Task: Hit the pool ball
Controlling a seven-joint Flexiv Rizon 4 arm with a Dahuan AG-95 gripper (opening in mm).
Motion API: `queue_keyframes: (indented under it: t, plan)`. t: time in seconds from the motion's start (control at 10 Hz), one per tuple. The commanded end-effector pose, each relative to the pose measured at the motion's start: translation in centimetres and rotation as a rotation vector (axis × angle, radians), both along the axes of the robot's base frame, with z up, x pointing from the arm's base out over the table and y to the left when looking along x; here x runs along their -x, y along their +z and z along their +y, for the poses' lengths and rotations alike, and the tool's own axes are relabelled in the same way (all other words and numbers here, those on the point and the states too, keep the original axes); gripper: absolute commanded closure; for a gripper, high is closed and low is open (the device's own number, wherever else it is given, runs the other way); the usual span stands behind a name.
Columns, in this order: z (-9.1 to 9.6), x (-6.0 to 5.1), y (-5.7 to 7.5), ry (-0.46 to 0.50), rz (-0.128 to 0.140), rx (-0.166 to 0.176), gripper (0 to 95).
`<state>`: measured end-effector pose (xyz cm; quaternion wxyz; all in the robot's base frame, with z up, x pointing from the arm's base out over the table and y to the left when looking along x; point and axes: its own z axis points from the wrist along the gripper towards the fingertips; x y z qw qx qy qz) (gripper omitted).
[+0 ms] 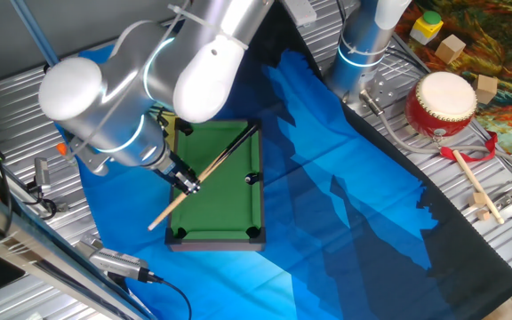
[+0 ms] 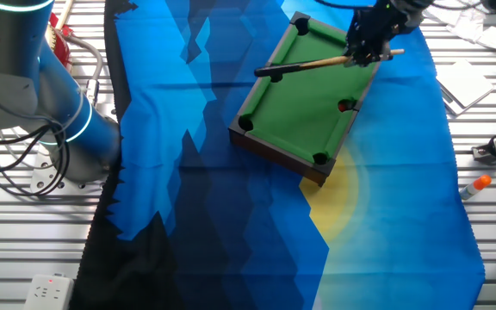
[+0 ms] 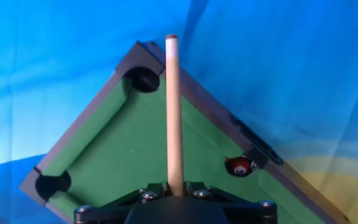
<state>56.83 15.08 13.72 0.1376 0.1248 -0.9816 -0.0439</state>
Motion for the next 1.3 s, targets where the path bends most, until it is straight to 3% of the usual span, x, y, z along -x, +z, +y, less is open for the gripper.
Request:
queue_keyframes:
  t: [0.1, 0.4, 0.9, 1.3]
  plan:
    - [-0.02, 0.28, 0.10, 0.006, -0.010, 0.001, 57.0]
    - [0.08, 0.14, 0.28, 0.034, -0.028, 0.002, 57.0]
    - [0.28, 0.22, 0.58, 0.005, -0.030, 0.030, 57.0]
    - [0.40, 0.16, 0.45, -0.147, -0.021, 0.087, 57.0]
